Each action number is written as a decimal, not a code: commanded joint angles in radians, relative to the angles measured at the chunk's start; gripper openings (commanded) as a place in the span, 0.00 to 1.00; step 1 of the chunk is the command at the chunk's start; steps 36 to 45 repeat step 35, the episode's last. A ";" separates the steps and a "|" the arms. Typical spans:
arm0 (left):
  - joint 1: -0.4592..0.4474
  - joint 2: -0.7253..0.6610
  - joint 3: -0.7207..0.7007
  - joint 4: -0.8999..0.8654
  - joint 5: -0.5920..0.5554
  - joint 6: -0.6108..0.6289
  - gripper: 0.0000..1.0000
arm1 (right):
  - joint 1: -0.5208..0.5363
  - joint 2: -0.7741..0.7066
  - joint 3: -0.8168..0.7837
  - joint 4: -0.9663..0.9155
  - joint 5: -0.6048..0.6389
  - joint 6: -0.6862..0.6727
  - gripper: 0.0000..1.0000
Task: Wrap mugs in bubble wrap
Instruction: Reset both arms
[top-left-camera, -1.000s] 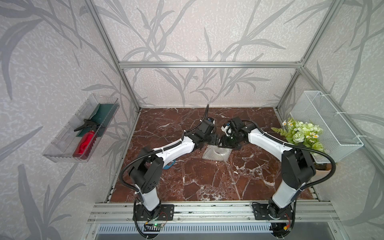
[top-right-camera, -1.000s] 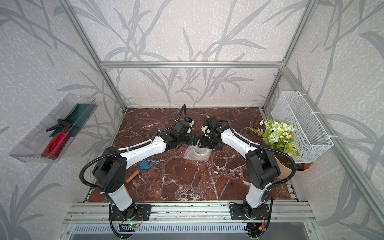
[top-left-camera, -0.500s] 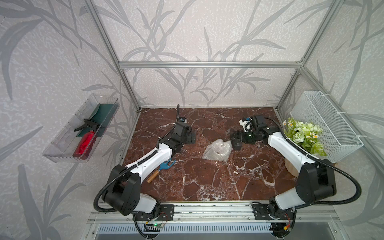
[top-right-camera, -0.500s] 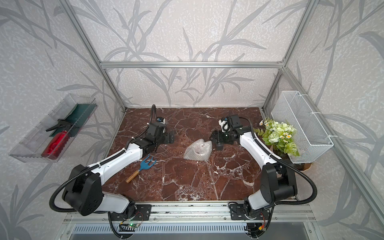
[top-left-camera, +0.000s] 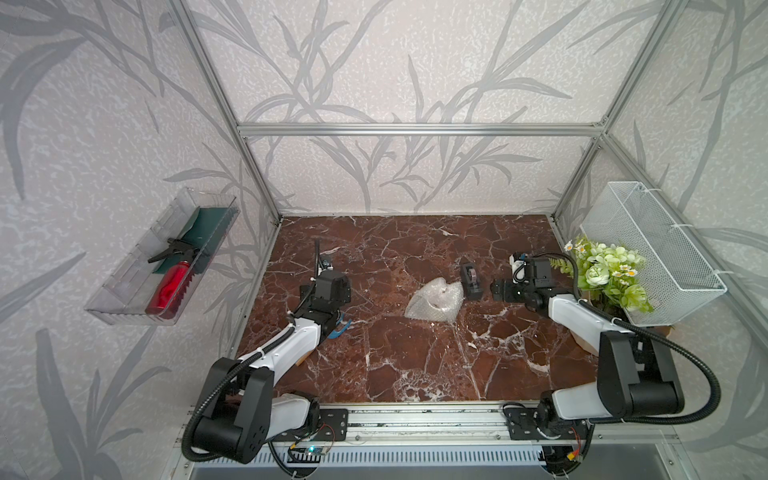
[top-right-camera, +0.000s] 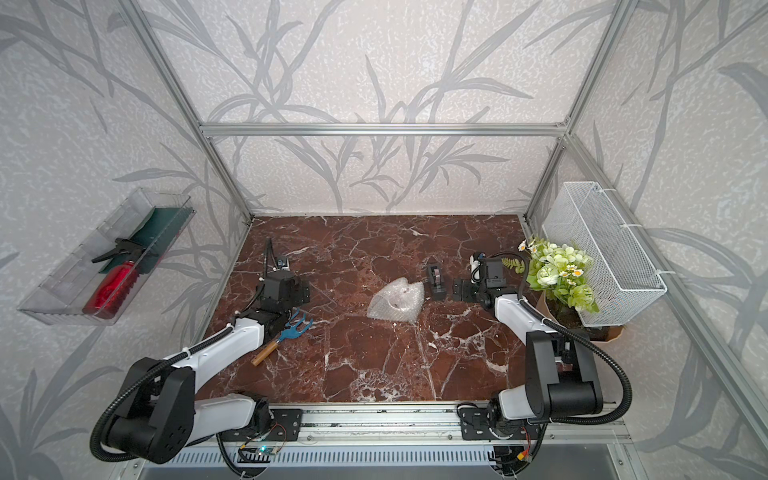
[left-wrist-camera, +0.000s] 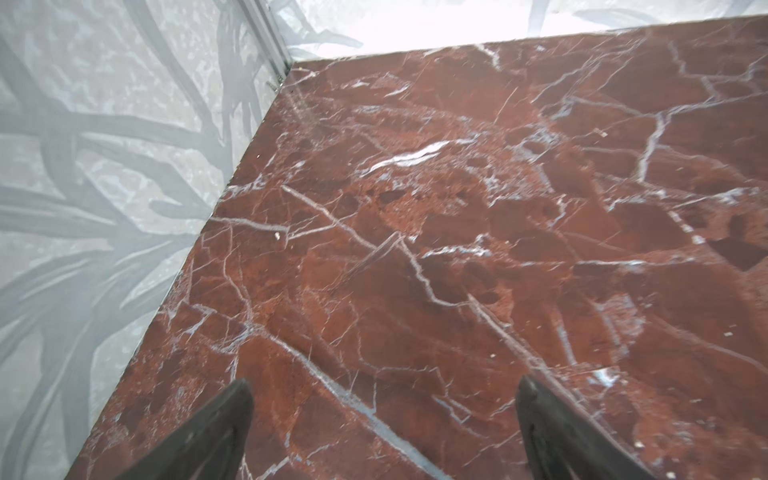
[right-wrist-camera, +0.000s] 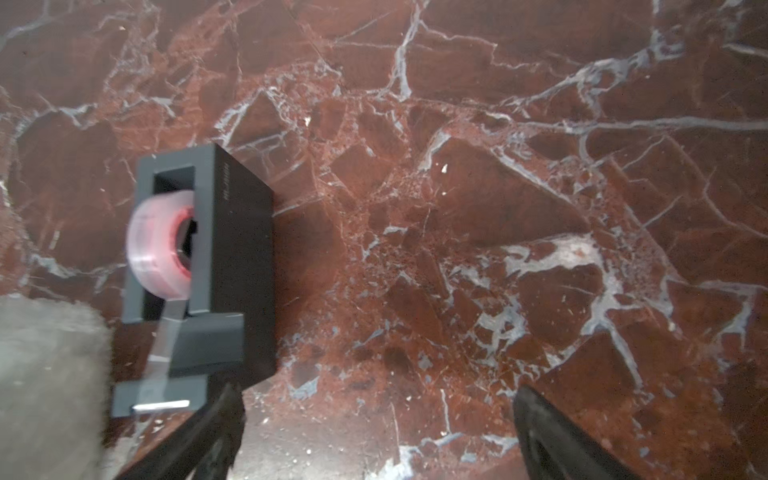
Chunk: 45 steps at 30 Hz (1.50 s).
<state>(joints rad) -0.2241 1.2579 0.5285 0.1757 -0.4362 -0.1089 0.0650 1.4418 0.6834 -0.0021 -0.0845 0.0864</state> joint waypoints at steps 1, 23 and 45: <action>0.021 -0.004 -0.064 0.203 -0.016 0.046 0.98 | 0.001 -0.013 -0.111 0.349 0.032 -0.080 0.99; 0.175 0.305 -0.170 0.801 0.074 0.063 0.97 | 0.045 0.141 -0.353 1.057 0.081 -0.191 0.99; 0.180 0.317 -0.171 0.827 0.075 0.069 0.99 | 0.064 0.146 -0.321 1.007 0.172 -0.178 0.99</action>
